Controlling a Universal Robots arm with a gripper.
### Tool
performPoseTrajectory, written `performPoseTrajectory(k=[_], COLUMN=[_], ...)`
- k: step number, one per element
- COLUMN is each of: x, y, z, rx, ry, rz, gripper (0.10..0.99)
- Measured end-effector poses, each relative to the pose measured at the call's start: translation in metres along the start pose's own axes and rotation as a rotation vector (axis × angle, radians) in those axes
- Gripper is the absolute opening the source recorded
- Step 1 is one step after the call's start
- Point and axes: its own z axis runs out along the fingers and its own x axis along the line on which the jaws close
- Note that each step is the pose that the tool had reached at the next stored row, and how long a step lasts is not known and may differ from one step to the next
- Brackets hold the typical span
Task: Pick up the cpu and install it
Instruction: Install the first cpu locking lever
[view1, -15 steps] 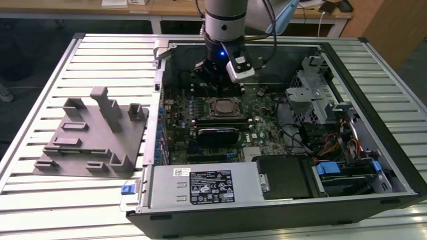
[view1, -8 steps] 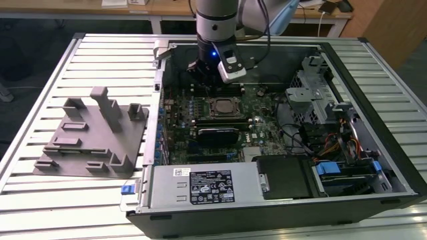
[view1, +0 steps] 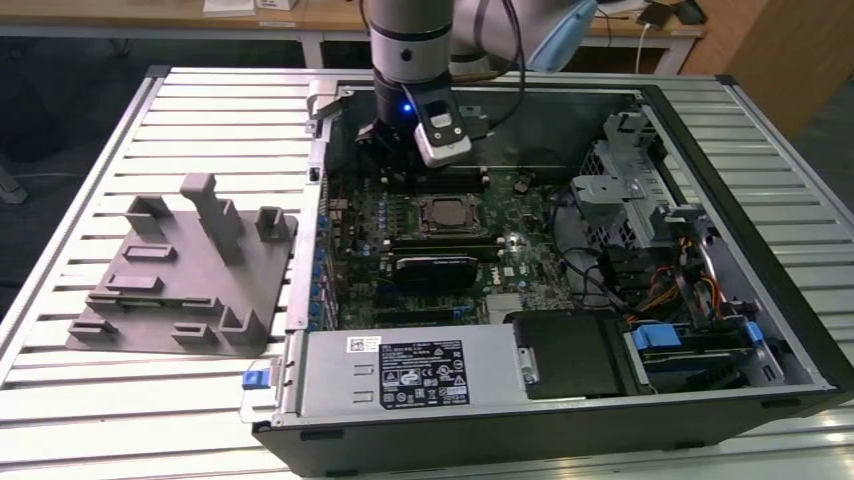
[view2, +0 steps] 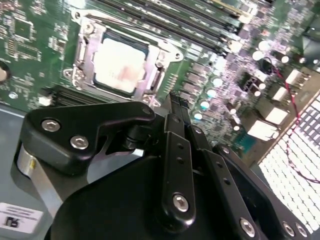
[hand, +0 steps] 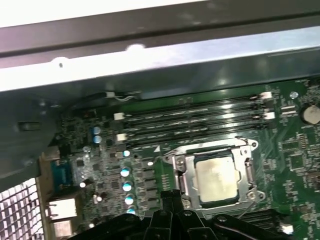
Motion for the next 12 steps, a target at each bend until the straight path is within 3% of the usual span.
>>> performPoseTrajectory(k=[5,7,12], x=[0.0101,0.0128,0.0160], y=[-0.0017,-0.0021,-0.0027], z=[0.0000,-0.0001,-0.0003], rx=[0.000,-0.005,-0.048], ry=[0.0001,0.0009,0.0065], rz=[0.000,0.000,0.001], gripper=[0.106,0.106,0.106])
